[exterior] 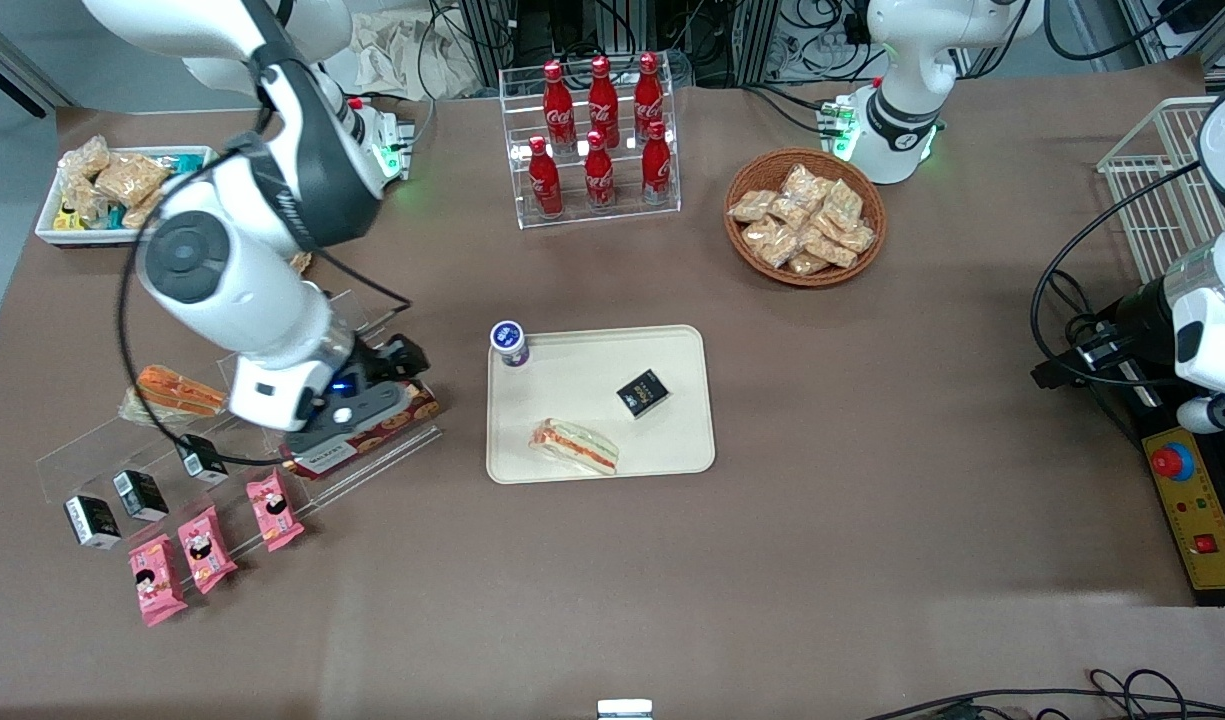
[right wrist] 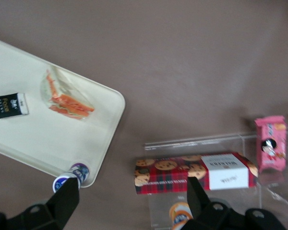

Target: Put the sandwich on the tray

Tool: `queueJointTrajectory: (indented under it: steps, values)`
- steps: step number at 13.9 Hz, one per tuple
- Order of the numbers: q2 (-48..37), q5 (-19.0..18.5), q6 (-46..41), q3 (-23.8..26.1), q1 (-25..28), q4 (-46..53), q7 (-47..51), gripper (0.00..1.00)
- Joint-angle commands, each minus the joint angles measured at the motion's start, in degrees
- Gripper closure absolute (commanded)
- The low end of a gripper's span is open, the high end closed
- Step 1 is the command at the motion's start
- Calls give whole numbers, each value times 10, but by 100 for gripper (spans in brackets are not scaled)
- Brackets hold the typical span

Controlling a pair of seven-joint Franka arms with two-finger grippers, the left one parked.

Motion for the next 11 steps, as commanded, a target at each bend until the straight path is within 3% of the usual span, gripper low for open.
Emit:
queueJointTrajectory:
  steps: [1,3,8,11]
  values:
    - [-24,12,-45,0,-37,-2,10,0]
    - [-33,16,-104,-31,-48,12,43,0]
    - [-57,34,-151,-143,-48,49,67,0]
    - [-59,33,-162,-169,-48,66,67,0]
